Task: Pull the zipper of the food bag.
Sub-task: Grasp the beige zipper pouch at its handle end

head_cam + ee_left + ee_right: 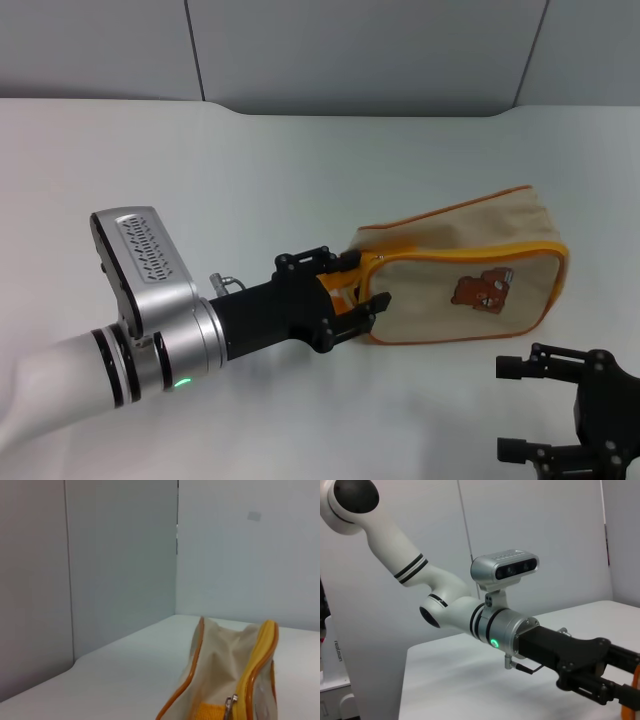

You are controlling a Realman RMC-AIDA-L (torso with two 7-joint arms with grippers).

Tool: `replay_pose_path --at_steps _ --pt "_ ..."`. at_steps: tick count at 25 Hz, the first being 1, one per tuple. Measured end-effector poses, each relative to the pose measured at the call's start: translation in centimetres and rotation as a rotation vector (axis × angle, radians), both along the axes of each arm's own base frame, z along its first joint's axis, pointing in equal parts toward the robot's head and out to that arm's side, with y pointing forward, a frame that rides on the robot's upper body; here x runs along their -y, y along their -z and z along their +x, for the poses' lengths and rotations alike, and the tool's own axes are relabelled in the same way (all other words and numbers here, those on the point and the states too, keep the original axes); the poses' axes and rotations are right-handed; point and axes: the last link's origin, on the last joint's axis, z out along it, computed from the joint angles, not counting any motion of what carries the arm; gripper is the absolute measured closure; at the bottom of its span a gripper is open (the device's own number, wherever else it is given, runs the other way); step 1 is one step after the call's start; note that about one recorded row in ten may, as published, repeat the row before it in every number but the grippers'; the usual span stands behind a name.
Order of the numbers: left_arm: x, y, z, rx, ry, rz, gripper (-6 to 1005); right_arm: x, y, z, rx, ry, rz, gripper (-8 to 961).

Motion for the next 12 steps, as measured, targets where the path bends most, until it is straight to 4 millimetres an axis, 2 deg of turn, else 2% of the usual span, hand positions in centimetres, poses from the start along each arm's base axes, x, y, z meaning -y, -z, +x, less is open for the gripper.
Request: replay_pose_path --at_steps 12 --pt "-0.09 0.19 0.31 -0.011 0.017 -0.014 637 -0.01 -0.16 0.0 -0.008 0.001 0.009 137"
